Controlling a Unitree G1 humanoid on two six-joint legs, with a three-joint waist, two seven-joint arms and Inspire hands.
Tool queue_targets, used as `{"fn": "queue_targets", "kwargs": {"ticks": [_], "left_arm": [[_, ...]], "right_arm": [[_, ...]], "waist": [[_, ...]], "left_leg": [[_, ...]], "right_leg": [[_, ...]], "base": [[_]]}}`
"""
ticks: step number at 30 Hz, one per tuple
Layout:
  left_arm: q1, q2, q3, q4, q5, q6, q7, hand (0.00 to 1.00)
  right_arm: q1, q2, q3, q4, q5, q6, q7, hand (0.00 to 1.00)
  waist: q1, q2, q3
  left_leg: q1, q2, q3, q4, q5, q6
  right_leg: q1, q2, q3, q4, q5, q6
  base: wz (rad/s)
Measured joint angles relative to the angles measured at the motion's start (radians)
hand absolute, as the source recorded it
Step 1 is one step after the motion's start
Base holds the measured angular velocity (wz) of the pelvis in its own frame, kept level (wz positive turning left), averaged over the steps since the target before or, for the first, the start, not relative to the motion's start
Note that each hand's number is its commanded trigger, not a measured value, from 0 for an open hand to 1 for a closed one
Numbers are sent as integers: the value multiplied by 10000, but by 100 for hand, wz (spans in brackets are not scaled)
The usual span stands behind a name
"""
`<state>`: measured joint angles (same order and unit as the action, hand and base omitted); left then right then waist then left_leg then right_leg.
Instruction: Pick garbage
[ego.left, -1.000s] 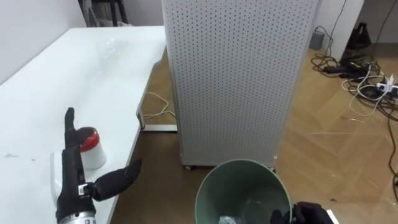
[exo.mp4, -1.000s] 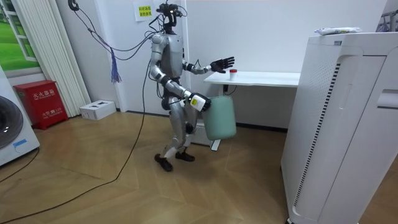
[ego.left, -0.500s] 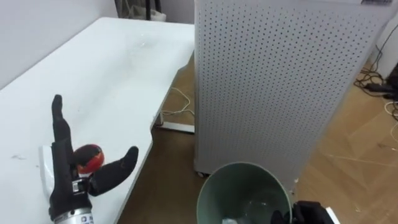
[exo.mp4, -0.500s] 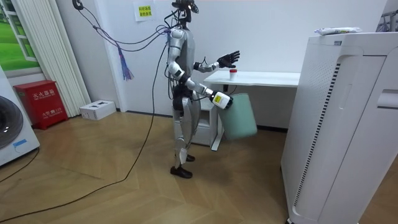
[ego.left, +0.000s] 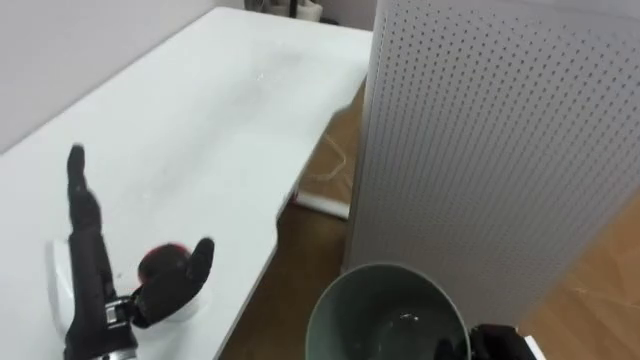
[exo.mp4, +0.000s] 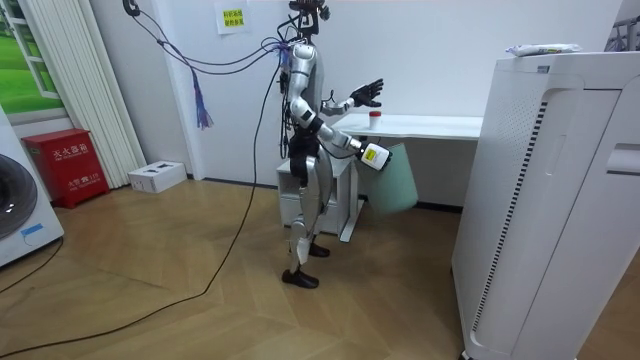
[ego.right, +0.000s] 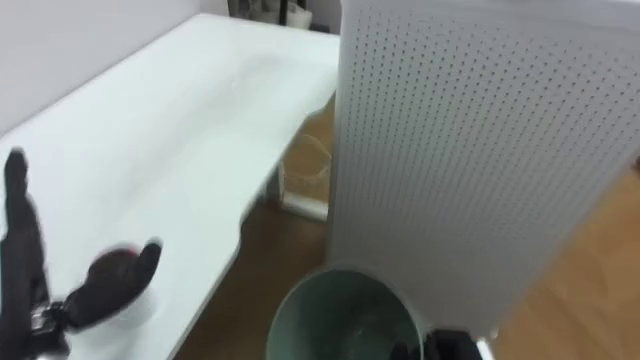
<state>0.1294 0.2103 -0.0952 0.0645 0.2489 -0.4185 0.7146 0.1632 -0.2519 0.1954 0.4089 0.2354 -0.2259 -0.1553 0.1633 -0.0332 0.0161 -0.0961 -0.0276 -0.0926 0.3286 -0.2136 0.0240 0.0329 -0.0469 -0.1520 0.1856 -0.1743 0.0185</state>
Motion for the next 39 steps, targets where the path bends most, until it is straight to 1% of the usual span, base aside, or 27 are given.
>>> {"fn": "queue_targets", "kwargs": {"ticks": [1,3,5,9,13,23,26,29,33,39], "left_arm": [[32,0,7,1,0,0,-1,0],[118,1,13,1,2,1,-1,0],[267,1,70,2,0,2,-1,0],[298,5,148,30,0,1,1,0],[393,4,145,287,1,1,0,0],[422,3,132,476,1,1,-109,0],[429,3,123,568,-6,2,-123,0],[431,25,40,654,-20,3,-272,0],[438,23,-297,1123,-19,5,-542,0],[660,20,-493,1283,-19,17,-717,0]], "right_arm": [[16,0,12,0,0,0,97,100],[68,-11,16,1,-66,17,178,100],[139,-16,29,0,-65,17,357,100],[140,-14,131,1,-64,16,482,100],[156,-14,199,3,-64,16,625,100],[159,-4,297,5,-66,17,1210,100],[158,-5,371,4,-86,17,1298,100],[157,-6,572,4,-85,40,1415,100],[157,-6,617,32,-89,91,1571,100],[158,-8,609,60,-88,198,1549,100]], "waist": [[-5,-3,0],[-1,-13,1],[0,-46,4],[-18,-105,18],[-48,-129,33],[-58,-267,106],[-93,-282,101],[-169,-321,79],[-179,-330,78],[-263,-342,68]], "left_leg": [[79,2,-4,-128,22,-20],[143,-3,-4,-216,26,-21],[190,-14,-3,-238,25,-19],[209,-23,-7,-238,23,-16],[224,-11,-8,-207,23,-16],[242,-9,-6,-218,24,-16],[242,-12,-10,-221,23,-16],[226,-11,-20,-214,24,-16],[212,-11,-7,-209,22,-16],[218,-7,20,-206,22,-16]], "right_leg": [[14,44,-13,2,-1,-2],[29,43,-47,9,-2,-2],[45,27,-194,33,-3,-3],[58,15,-232,51,-2,-3],[35,3,-440,177,-3,-3],[40,4,-447,173,-3,-4],[41,3,-451,172,-3,-4],[39,3,-487,174,-3,-4],[19,2,-474,179,-3,-4],[18,3,-451,184,-2,-4]], "base": [[0],[-2],[-5],[-1],[0],[0],[0],[0],[0],[0]]}}
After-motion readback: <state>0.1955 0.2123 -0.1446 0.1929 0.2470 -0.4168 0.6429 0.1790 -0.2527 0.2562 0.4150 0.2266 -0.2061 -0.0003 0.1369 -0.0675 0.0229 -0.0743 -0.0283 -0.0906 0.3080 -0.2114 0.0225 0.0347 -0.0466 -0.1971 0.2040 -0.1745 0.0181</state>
